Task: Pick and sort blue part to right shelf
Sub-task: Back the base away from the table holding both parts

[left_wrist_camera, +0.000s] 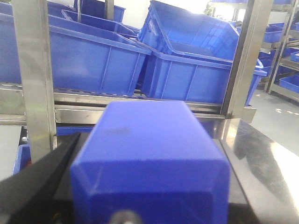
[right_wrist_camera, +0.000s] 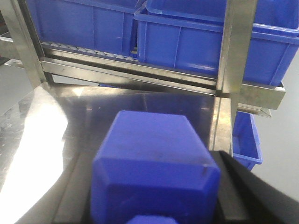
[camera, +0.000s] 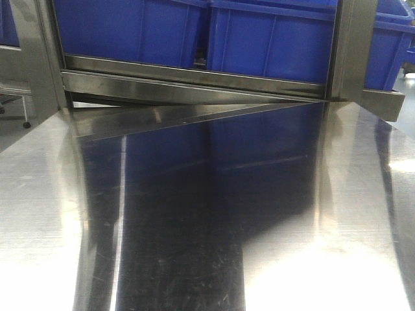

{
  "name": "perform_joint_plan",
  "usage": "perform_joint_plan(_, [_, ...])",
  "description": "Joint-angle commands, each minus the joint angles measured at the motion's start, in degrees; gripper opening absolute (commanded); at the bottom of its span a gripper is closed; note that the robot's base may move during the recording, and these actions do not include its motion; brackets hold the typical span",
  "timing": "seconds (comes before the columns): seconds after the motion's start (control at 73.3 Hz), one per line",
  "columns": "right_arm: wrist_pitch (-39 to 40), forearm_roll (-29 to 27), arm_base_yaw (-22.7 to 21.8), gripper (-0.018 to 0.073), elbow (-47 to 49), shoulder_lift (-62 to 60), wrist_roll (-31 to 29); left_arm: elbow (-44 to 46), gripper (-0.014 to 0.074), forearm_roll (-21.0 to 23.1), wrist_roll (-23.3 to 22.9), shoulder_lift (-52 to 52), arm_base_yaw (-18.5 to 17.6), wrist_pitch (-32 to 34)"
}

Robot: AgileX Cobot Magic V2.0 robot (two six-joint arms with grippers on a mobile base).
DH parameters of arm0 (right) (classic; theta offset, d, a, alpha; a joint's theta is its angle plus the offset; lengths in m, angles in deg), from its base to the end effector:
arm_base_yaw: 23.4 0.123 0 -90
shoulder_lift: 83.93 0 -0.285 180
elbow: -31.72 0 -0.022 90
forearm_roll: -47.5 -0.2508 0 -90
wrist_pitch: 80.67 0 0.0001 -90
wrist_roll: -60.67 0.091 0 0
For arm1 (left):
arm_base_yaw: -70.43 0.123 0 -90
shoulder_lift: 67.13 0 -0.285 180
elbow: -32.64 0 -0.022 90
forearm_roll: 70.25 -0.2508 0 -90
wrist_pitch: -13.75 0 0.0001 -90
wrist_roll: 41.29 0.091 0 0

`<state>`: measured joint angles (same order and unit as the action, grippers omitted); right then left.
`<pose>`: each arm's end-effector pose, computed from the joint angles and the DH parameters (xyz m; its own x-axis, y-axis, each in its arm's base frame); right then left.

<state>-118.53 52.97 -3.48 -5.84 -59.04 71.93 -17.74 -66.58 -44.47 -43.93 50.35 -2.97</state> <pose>0.0423 0.0097 0.3623 -0.1995 0.0559 -0.9783 -0.2638 0.9584 0.1086 0.0590 -0.0233 0.3267 -0.0464 -0.1072 -0.9932 0.3576 0.9266 -0.1167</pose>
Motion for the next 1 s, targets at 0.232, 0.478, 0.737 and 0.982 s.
perform_joint_plan(0.232, [5.66,0.94,0.07,0.0204,1.34,0.50,-0.50,1.71,0.0321,0.11,0.13,0.41,-0.17,5.44])
perform_joint_plan(0.478, [5.66,0.94,0.07,0.0204,1.34,0.50,-0.50,1.71,0.0321,0.11,0.13,0.41,-0.17,5.44])
perform_joint_plan(0.737, [5.65,0.94,0.02,0.0204,1.34,0.50,-0.50,1.71,0.0321,0.11,0.13,0.41,-0.17,5.44])
perform_joint_plan(0.982, [5.65,0.94,0.02,0.0204,1.34,0.50,-0.50,1.71,0.0321,0.11,0.13,0.41,-0.17,5.44])
